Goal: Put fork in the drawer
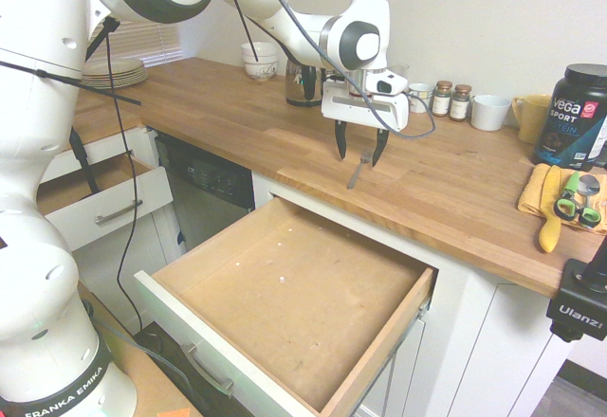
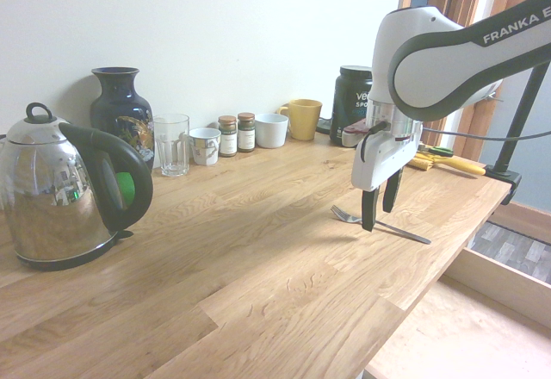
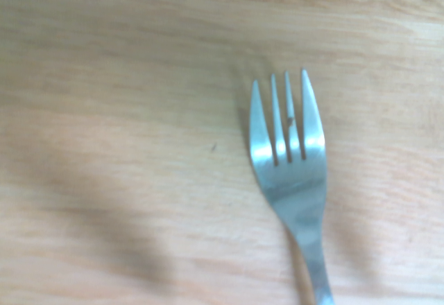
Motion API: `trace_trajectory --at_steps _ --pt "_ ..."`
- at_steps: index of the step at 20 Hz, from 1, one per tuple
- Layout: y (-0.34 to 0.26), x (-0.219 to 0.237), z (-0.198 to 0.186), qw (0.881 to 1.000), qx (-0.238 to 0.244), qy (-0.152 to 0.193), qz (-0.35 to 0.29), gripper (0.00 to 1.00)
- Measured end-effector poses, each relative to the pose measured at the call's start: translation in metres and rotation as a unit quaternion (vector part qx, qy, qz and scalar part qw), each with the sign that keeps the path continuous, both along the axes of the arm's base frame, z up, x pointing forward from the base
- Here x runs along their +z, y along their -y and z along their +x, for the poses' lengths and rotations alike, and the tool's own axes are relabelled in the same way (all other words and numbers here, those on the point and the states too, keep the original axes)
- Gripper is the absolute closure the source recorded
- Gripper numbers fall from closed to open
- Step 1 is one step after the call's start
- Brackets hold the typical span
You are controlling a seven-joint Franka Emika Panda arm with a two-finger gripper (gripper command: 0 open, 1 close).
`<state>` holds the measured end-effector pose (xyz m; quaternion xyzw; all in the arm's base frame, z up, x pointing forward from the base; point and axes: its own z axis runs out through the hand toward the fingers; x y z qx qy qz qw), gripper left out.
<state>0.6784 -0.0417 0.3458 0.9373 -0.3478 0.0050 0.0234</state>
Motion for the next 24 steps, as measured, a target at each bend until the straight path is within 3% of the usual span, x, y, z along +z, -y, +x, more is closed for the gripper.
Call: trace_trajectory --at_steps 2,3,24 --pt "0.002 -0.003 0.003 1.0 -0.002 0.0 -0.001 0.0" --pt "0.003 -0.004 0.004 1.0 -0.002 0.0 -0.001 1.0" --pt "0.001 -0.013 0.019 1.0 0.0 -0.004 -0.002 1.0"
